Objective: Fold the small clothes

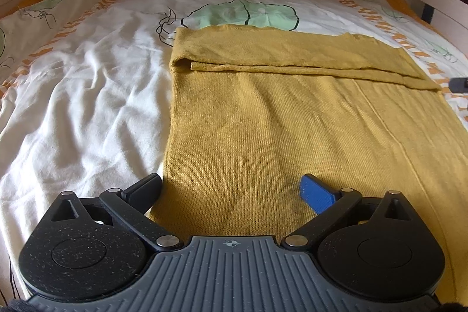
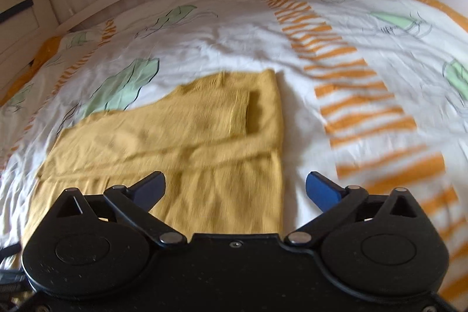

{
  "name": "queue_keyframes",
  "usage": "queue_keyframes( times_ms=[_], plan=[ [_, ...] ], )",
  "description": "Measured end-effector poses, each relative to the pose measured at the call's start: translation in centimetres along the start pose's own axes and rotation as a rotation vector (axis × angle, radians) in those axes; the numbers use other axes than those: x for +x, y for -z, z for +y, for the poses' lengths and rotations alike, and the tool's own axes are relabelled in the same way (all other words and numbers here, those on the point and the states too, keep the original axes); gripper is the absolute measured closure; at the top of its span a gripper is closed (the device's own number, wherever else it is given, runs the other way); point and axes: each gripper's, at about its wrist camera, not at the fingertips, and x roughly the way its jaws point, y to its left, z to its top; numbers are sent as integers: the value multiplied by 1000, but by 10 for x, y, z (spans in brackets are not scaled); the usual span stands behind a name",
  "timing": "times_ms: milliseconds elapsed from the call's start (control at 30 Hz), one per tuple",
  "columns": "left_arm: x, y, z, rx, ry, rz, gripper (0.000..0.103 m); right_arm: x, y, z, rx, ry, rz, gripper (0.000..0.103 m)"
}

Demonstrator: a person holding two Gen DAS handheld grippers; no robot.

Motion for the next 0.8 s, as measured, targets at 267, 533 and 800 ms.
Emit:
queue_keyframes(
  times_ms=[267, 533, 800],
  plan=[
    [-16, 4, 14, -21, 65, 56, 1, -59, 47, -9, 44, -23, 69, 1],
    [-51, 28, 31, -90, 67, 110, 2, -87, 79, -16, 58, -58, 155, 1],
    [-81, 53, 41, -89, 59, 173, 2, -105, 110, -23, 88, -99, 198, 1]
  ],
)
